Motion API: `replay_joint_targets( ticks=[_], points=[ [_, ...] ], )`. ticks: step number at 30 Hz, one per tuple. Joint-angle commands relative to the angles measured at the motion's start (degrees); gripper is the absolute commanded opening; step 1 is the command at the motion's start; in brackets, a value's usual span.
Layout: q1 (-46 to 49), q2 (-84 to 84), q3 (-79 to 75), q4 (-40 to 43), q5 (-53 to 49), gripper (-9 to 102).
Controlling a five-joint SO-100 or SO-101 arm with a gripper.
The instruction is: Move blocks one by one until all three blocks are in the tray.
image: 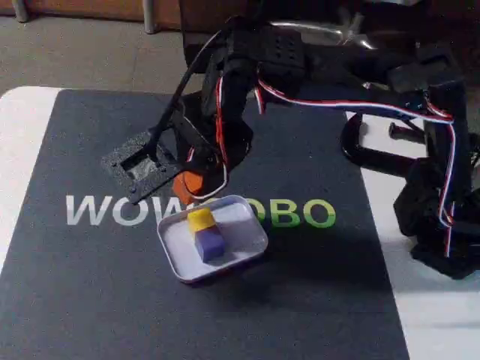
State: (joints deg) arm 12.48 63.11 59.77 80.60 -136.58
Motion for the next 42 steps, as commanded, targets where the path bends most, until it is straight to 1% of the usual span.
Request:
replay_joint_targets(
  ticks=[1, 4, 9, 15, 18, 22, 25, 28, 42],
  points=[
    [-1.14, 2.81, -2.11, -0.09, 1.49, -8],
    [-2.02, 2.11, -2.11, -0.35, 3.87, -8],
    [-4.92, 1.23, -2.11, -3.16, 12.30, -8],
    [-5.71, 0.26, -2.02, -6.15, 14.85, -8],
    [-5.54, 0.00, -2.02, -6.50, 14.94, -5],
    [-4.75, -0.44, -2.02, -6.50, 14.33, 5],
    [-4.57, -0.53, -2.02, -6.50, 14.24, 14],
    [-4.48, -0.26, -2.02, -6.50, 14.24, 19],
    [-3.52, 3.87, 0.09, -6.06, 14.94, 20]
  ],
)
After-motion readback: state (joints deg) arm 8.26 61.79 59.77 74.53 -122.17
